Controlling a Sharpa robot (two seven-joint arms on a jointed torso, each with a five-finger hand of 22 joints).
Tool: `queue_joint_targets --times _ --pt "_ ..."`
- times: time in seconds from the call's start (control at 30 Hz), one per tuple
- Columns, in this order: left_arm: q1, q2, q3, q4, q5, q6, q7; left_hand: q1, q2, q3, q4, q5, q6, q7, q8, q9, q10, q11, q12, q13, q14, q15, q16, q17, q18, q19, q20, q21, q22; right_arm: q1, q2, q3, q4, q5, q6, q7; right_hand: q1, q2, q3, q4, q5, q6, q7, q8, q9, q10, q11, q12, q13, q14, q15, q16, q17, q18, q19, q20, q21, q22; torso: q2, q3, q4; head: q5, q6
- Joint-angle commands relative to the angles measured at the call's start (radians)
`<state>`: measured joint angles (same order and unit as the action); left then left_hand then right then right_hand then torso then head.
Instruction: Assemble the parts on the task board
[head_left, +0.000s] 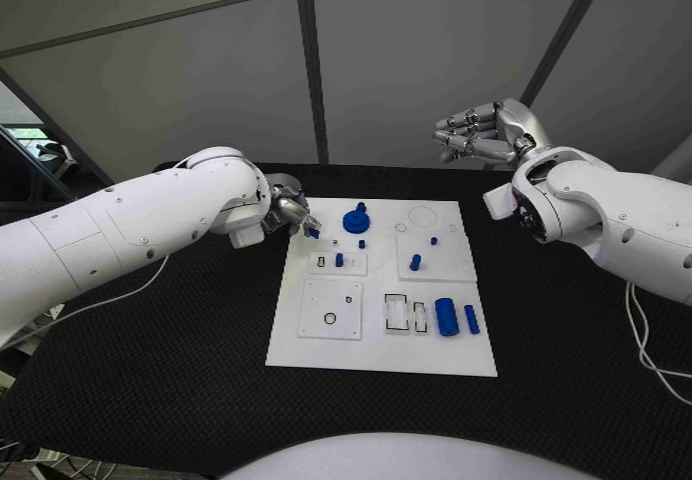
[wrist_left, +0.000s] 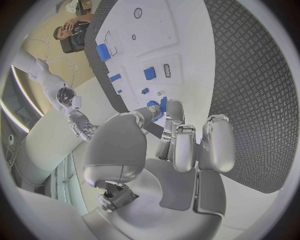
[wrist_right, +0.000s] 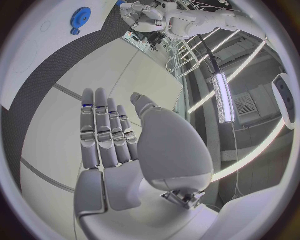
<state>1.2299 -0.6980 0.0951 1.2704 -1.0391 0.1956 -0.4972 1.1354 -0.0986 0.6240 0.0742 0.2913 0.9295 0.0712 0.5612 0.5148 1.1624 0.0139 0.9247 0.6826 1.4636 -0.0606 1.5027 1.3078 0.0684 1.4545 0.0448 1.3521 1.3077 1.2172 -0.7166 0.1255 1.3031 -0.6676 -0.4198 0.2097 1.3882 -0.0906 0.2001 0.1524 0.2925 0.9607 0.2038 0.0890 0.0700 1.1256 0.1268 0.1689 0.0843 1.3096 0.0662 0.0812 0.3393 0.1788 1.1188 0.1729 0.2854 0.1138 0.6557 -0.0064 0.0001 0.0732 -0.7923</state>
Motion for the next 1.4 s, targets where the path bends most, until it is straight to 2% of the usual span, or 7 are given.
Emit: queue_joint_targets --times 0.03,0.3,0.53,0.83,1.03,1.23,1.4 --pt "-0.007 -0.015 -0.005 0.037 0.016 -0.09 0.012 -0.013 -0.004 0.135 -0.126 0.014 0.006 -0.003 0.006 0.003 0.029 -0.022 0.007 0.005 0.087 -0.008 0.006 0.205 -0.012 0.009 -0.002 0.007 0.072 0.002 0.0 0.001 0.0 -0.002 0.006 0.003 -0.006 0.005 -0.004 -0.003 0.003 0.004 0.0 -0.002 0.001 0.005 0.004 0.0 -0.002 0.007 0.0 -0.003 -0.001 0.005 0.005 -0.001 -0.003 -0.001 -0.001 0.0015 0.0027 0.001 -0.002" --pt "-0.041 -0.037 -0.022 0.107 -0.012 -0.134 -0.007 -0.02 -0.012 0.139 -0.13 0.036 0.012 -0.006 0.011 0.006 0.045 -0.026 0.019 0.02 0.087 -0.01 0.006 0.206 -0.014 0.014 -0.005 0.015 0.08 0.002 -0.002 0.001 -0.001 -0.002 0.007 0.003 -0.006 0.005 -0.004 -0.003 0.003 0.004 0.0 -0.002 0.001 0.005 0.004 0.0 -0.002 0.007 0.0 -0.003 -0.001 0.005 0.005 -0.001 -0.003 -0.001 0.0 0.0004 -0.0023 0.006 -0.006" --pt "-0.057 -0.038 -0.029 0.131 -0.033 -0.145 -0.028 -0.022 -0.014 0.141 -0.131 0.045 0.014 -0.008 0.013 0.007 0.053 -0.027 0.026 0.03 0.087 -0.012 0.007 0.206 -0.017 0.02 -0.006 0.026 0.09 0.002 -0.003 0.001 -0.002 -0.002 0.007 0.002 -0.006 0.005 -0.004 -0.003 0.003 0.004 0.0 -0.002 0.001 0.005 0.004 0.0 -0.002 0.007 0.0 -0.003 -0.001 0.005 0.005 -0.001 -0.003 -0.001 0.0 -0.0002 -0.001 0.004 -0.008" --pt "-0.061 -0.037 -0.031 0.135 -0.039 -0.133 -0.047 -0.029 -0.021 0.145 -0.134 0.064 0.018 -0.011 0.017 0.01 0.066 -0.03 0.039 0.046 0.088 -0.014 0.007 0.207 -0.021 0.029 -0.009 0.042 0.106 0.002 -0.001 0.001 -0.004 -0.002 0.008 0.001 -0.007 0.005 -0.004 -0.003 0.003 0.004 0.0 -0.002 0.001 0.005 0.004 0.0 -0.002 0.007 0.0 -0.003 -0.001 0.005 0.005 -0.001 -0.004 -0.001 0.001 -0.0002 -0.0015 0.006 -0.015" --pt "-0.061 -0.04 -0.031 0.131 -0.053 -0.103 -0.059 -0.034 -0.026 0.147 -0.137 0.085 0.021 -0.013 0.021 0.013 0.074 -0.032 0.046 0.055 0.088 -0.016 0.007 0.207 -0.024 0.034 -0.011 0.051 0.114 0.002 -0.001 0.001 -0.005 -0.002 0.009 0.001 -0.007 0.005 -0.004 -0.003 0.003 0.004 0.0 -0.002 0.001 0.005 0.004 0.0 -0.002 0.007 0.0 -0.003 -0.001 0.005 0.005 -0.001 -0.004 -0.001 0.001 -0.0005 -0.0003 0.005 -0.016" --pt "-0.062 -0.043 -0.031 0.133 -0.062 -0.07 -0.068 -0.038 -0.031 0.148 -0.139 0.108 0.024 -0.014 0.024 0.016 0.08 -0.034 0.052 0.063 0.088 -0.018 0.007 0.207 -0.025 0.036 -0.013 0.055 0.119 0.002 0.0 0.001 -0.005 -0.002 0.009 0.001 -0.007 0.005 -0.004 -0.003 0.003 0.004 0.0 -0.002 0.001 0.005 0.004 0.0 -0.002 0.007 0.0 -0.003 -0.001 0.005 0.005 -0.001 -0.004 -0.001 0.001 -0.0009 -0.0014 0.008 -0.023" --pt "-0.062 -0.041 -0.032 0.129 -0.071 -0.057 -0.072 -0.039 -0.032 0.148 -0.14 0.111 0.024 -0.015 0.025 0.016 0.081 -0.034 0.053 0.064 0.088 -0.018 0.007 0.207 -0.025 0.037 -0.013 0.056 0.12 0.002 0.001 0.001 -0.006 -0.002 0.01 0.001 -0.007 0.005 -0.004 -0.003 0.003 0.004 0.0 -0.002 0.001 0.005 0.004 0.0 -0.002 0.007 0.0 -0.003 -0.001 0.005 0.005 -0.001 -0.004 -0.001 0.0 0.0 -0.0013 0.007 -0.024"
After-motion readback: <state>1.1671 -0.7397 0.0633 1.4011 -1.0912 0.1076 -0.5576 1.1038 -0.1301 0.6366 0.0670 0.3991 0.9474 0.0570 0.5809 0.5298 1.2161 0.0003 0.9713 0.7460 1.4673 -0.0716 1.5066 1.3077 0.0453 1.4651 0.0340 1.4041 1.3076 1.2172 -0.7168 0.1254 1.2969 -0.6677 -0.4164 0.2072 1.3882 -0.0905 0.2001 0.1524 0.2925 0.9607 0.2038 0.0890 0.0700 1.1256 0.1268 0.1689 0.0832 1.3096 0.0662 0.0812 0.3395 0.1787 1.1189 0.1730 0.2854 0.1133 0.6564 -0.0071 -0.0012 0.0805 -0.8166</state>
